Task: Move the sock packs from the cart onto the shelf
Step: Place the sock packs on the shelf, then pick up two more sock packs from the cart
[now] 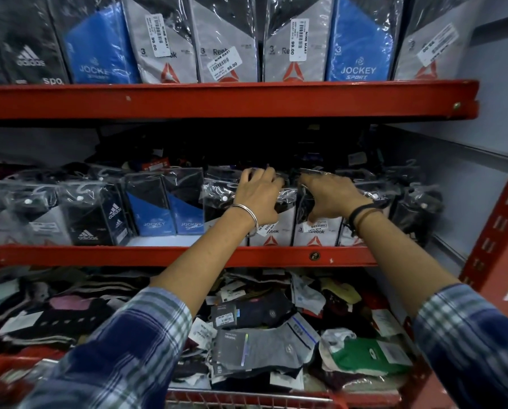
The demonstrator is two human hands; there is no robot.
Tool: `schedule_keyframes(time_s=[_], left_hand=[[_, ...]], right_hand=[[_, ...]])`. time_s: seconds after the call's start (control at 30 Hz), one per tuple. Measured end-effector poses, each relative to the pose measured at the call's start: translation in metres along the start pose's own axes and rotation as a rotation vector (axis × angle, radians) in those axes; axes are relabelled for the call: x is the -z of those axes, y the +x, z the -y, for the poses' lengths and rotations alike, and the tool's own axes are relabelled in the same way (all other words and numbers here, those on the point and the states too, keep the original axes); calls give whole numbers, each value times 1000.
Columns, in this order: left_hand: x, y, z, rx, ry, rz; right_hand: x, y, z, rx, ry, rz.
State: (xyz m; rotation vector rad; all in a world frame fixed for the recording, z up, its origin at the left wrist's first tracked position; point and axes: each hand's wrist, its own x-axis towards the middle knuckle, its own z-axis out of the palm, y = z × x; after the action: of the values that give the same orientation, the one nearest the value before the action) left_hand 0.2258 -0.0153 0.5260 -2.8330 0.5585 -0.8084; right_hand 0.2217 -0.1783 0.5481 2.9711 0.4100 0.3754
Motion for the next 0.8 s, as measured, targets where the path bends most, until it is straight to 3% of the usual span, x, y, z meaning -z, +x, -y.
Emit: schedule_keyframes(time_s=[0.07,0.17,0.23,0.37,0.53,0.8], left_hand=[[-4,-12,-1,6,-34,-82],[-16,-42,3,17,-148,-308],[-26,-67,5,12,-236,-447],[-45,-128,2,16,-401,-489],[-88,-213,-2,-24,-571,-360],[-166,-340,8,50,-721,67]], right_hand=[[-1,-7,5,-7,-44,-63],[-11,-32,19,5,-80,-305],[-21,-56,34,24,51,-434],[-55,-104,74,55,298,-521],[-116,-147,125,32,531,-227],[-224,-188,196,-61,656,235]])
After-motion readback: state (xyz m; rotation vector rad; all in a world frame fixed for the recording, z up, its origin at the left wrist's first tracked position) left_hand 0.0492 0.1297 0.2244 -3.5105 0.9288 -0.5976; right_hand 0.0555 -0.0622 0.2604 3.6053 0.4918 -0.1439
